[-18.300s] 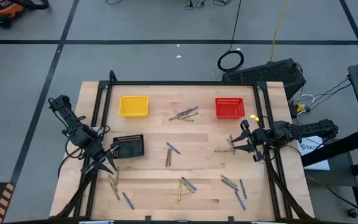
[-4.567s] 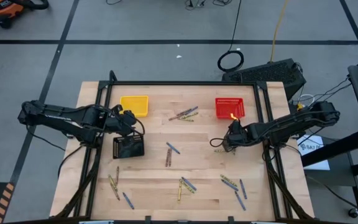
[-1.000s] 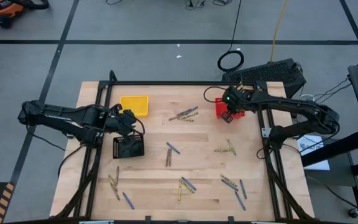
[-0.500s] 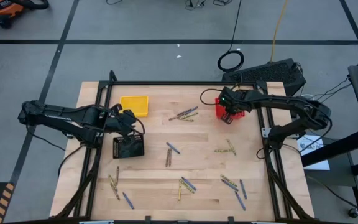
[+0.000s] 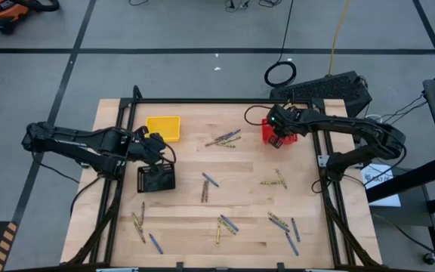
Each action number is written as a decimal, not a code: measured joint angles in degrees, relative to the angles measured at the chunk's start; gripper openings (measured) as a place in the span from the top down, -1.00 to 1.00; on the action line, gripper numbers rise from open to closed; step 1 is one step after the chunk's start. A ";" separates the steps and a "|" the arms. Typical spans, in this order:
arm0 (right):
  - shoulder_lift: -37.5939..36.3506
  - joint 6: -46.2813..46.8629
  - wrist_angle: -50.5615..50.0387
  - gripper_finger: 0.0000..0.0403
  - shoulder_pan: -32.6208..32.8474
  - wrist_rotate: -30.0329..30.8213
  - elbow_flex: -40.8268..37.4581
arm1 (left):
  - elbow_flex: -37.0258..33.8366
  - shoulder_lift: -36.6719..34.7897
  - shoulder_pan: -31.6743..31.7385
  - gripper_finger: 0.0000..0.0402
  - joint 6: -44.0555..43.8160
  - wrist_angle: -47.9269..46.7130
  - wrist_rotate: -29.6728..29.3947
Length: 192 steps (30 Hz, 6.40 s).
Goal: Sort crayons
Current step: Put the blue crayon into the black bin
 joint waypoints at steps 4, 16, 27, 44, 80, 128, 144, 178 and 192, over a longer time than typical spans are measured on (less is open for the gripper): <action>-0.84 0.73 0.06 0.65 0.02 -0.10 0.00 | 0.00 0.00 0.00 0.60 -0.02 0.10 -0.09; -1.17 3.72 -2.29 0.65 0.17 -0.32 7.21 | 0.00 0.00 -1.07 0.60 -0.05 2.93 4.64; -1.17 6.42 -5.66 0.65 0.17 -0.34 10.51 | 0.00 3.15 -5.83 0.60 -0.17 6.90 8.41; -1.17 5.40 -5.58 0.65 0.17 -0.34 10.51 | 0.00 23.25 -0.66 0.60 32.64 29.18 13.26; -1.17 5.35 -3.36 0.65 0.17 -0.34 10.51 | 0.04 38.06 11.08 0.60 46.80 42.59 29.33; -1.18 6.41 -3.42 0.65 0.17 -0.38 10.54 | 0.24 45.80 10.64 0.98 46.77 41.49 30.91; -1.19 6.40 -3.42 0.65 0.17 -0.38 10.54 | -0.25 39.55 10.52 0.99 46.36 38.45 31.62; -1.21 6.75 -4.29 0.65 0.16 -0.36 10.54 | 0.00 17.85 5.08 0.99 25.86 2.36 24.24; -1.20 6.85 -4.60 0.65 0.16 -0.38 10.54 | 0.00 15.27 2.04 0.99 19.19 -4.80 24.42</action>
